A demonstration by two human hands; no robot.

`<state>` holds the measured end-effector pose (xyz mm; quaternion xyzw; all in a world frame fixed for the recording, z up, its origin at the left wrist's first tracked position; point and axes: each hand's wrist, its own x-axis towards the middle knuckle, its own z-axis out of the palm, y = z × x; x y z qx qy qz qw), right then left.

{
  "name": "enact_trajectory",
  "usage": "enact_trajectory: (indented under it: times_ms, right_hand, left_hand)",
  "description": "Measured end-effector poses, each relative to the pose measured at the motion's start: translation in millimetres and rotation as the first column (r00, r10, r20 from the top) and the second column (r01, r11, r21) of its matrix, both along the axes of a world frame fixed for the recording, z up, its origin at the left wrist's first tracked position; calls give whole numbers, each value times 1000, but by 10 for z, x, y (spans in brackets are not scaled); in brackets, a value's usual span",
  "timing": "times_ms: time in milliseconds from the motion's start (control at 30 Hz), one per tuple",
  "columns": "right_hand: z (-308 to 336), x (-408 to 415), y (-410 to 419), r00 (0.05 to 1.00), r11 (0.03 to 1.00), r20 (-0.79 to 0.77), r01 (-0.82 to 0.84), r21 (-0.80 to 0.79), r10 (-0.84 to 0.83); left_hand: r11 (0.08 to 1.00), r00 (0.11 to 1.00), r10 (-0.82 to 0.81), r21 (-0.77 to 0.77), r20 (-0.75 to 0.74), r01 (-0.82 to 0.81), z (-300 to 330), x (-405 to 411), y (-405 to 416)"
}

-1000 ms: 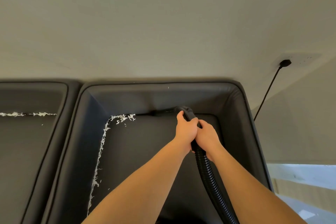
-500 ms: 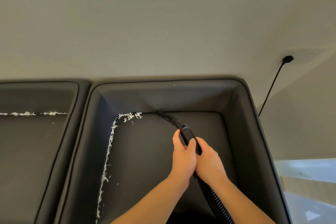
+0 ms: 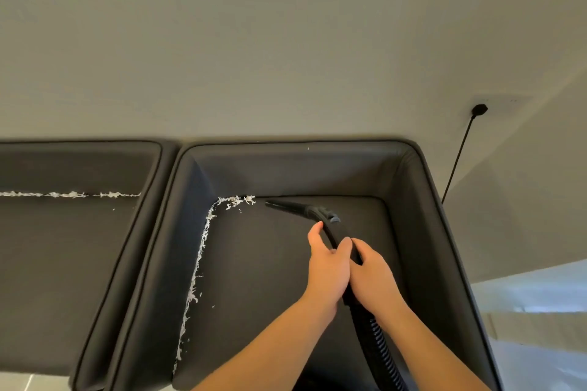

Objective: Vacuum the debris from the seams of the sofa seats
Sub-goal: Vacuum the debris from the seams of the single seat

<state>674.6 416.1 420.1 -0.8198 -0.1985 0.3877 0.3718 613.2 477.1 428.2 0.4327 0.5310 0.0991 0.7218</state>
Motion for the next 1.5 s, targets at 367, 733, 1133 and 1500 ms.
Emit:
enact_trajectory:
  times_ms: [367, 733, 1133, 1500]
  right_hand:
    - [136, -534, -192, 998, 997, -3, -70, 15, 70]
    - [172, -1922, 474, 997, 998, 80, -18, 59, 13]
    - [-36, -2580, 1112, 987, 988, 147, -49, -143, 71]
    - [-366, -1940, 1611, 985, 974, 110, -111, -200, 134]
  left_hand:
    - [999, 1000, 16, 28, 1, -16, 203, -669, -152]
    - [996, 994, -72, 60, 86, 67, 131, -2076, 639]
    - [994, 997, -72, -79, 3, 72, 26, -2647, 1189]
    - [999, 996, 2, -33, -90, -5, -260, -1962, 1575]
